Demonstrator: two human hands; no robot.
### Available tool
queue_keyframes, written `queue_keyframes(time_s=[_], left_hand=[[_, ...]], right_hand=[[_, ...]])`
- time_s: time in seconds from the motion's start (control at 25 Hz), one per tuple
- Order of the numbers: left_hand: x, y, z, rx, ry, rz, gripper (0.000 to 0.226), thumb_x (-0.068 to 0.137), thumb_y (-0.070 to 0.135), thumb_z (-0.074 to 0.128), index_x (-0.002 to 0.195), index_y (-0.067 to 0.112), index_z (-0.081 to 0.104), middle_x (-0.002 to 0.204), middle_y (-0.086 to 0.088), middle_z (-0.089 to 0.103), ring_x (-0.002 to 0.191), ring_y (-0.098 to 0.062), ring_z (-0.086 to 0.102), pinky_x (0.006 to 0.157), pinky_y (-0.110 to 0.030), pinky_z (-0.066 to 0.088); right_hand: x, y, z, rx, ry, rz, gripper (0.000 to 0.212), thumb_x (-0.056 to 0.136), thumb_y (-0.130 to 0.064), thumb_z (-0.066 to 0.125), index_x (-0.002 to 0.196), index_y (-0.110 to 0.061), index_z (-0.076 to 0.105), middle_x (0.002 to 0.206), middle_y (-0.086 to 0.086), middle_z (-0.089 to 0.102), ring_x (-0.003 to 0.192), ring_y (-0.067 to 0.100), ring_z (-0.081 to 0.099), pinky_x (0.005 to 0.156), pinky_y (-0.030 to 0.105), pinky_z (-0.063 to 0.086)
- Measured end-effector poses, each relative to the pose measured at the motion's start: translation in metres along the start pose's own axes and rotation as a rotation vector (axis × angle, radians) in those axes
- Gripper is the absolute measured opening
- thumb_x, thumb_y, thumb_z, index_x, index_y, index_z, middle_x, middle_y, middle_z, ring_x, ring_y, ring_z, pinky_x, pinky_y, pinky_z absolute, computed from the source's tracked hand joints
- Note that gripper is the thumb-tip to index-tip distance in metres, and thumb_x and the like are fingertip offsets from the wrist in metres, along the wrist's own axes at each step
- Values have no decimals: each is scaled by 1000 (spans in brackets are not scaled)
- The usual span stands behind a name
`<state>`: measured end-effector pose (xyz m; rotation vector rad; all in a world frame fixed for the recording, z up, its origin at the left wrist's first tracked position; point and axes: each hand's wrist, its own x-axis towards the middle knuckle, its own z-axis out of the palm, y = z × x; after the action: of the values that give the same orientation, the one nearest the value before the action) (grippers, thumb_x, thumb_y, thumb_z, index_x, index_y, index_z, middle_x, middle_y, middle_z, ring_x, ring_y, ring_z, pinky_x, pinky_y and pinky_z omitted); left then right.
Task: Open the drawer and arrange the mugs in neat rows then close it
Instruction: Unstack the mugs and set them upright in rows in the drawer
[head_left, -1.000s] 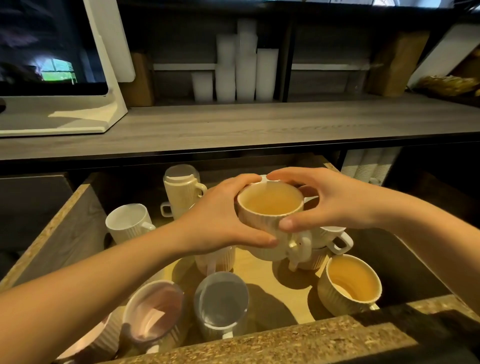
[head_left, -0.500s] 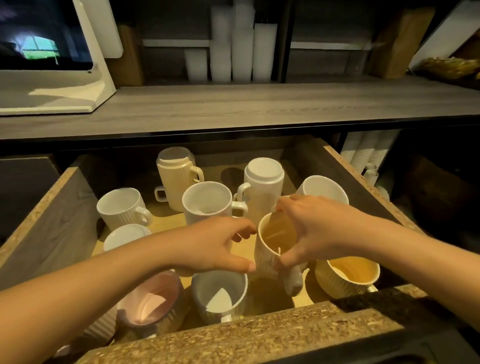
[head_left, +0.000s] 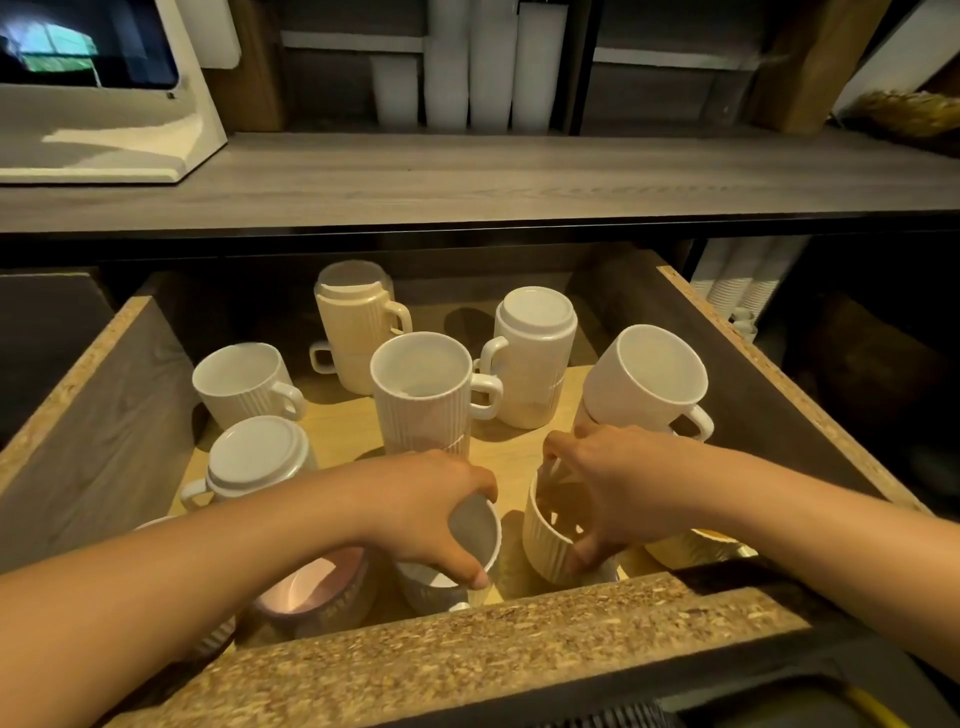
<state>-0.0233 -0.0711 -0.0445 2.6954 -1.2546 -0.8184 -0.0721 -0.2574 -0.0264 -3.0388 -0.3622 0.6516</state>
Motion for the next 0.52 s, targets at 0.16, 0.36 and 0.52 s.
queue_keyframes(time_s=[0.16,0.36,0.52], left_hand=[[-2,0,1,-18,15,-8,70,76,53,66,136,31,37,139,6,45,124,-15,43,102,-37,43],[-4,1,-1,-9,20,-2,66,79,52,63,137,30,37,140,5,45,125,-15,43,103,-37,42],[-16,3,-24,-12,85,27,54,88,43,56,137,28,40,138,6,49,121,-12,49,100,-30,43]], right_hand=[[0,0,6,-18,-25,-8,85,71,-47,74,139,-24,27,133,1,48,115,22,51,91,29,50],[2,-2,3,-67,-73,-3,81,73,-50,71,138,-23,30,133,2,49,115,23,52,93,32,50],[4,-8,-18,-99,45,-11,60,83,-51,58,134,-24,42,126,-1,59,108,19,58,88,29,51]])
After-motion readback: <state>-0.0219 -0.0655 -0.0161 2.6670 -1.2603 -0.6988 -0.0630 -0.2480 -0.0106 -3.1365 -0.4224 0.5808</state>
